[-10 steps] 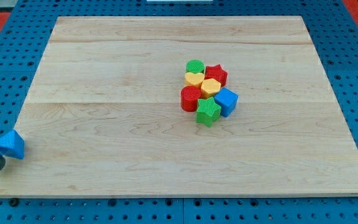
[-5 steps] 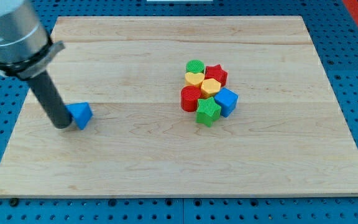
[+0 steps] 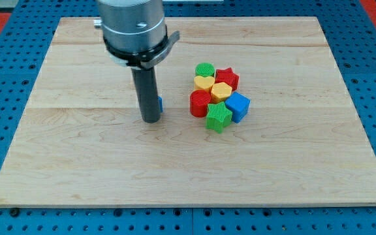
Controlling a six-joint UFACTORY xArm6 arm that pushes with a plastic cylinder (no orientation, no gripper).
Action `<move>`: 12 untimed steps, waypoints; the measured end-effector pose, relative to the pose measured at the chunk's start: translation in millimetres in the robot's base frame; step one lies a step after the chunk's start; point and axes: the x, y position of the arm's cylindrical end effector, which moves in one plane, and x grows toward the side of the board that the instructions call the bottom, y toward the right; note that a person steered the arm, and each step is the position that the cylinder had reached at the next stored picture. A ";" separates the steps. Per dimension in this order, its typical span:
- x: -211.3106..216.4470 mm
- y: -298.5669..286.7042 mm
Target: Slide the blue triangle above the red star
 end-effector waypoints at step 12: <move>-99.0 39.8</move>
